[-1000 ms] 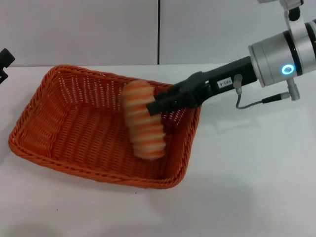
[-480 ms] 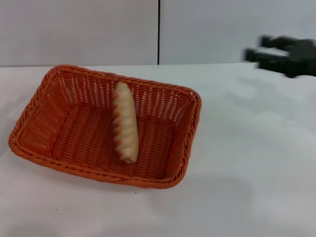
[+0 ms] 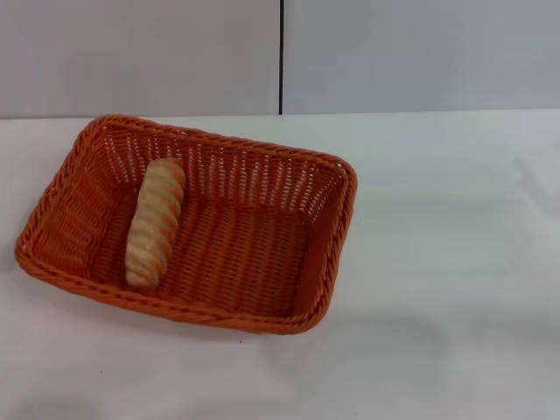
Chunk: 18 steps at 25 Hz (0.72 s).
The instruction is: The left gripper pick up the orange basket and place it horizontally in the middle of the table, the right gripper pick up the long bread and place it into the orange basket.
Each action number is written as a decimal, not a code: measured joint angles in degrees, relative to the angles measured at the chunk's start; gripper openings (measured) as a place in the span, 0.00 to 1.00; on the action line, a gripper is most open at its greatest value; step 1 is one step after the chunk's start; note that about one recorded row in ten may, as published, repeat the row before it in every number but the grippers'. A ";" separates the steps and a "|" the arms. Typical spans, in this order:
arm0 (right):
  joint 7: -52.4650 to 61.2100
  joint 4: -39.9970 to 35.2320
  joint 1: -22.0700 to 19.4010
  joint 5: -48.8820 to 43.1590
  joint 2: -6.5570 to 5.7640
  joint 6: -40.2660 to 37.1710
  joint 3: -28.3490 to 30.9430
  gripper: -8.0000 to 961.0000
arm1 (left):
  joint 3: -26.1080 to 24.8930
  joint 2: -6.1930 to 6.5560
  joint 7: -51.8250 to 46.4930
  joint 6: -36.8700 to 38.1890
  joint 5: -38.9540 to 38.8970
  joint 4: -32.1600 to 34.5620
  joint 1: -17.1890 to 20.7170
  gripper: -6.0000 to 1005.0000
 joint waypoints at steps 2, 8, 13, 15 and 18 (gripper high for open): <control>-7.34 6.86 1.76 4.78 0.00 -2.78 0.11 0.78 | -0.46 0.02 2.38 0.14 -0.01 -1.11 0.17 0.68; -21.73 20.30 6.35 14.33 -0.09 -10.44 0.53 0.78 | -1.21 -0.10 4.05 0.29 0.01 -4.24 0.74 0.68; -22.10 20.57 6.89 14.45 -0.36 -10.48 0.78 0.78 | -1.74 -0.14 6.20 0.47 0.02 -6.65 0.70 0.68; -22.56 20.55 6.93 14.49 -0.37 -10.45 0.80 0.78 | -1.75 -0.10 6.30 0.43 0.03 -6.83 0.67 0.68; -24.64 20.64 7.15 14.53 -0.23 -10.42 0.79 0.78 | -1.76 -0.14 6.30 0.47 0.01 -7.11 0.74 0.68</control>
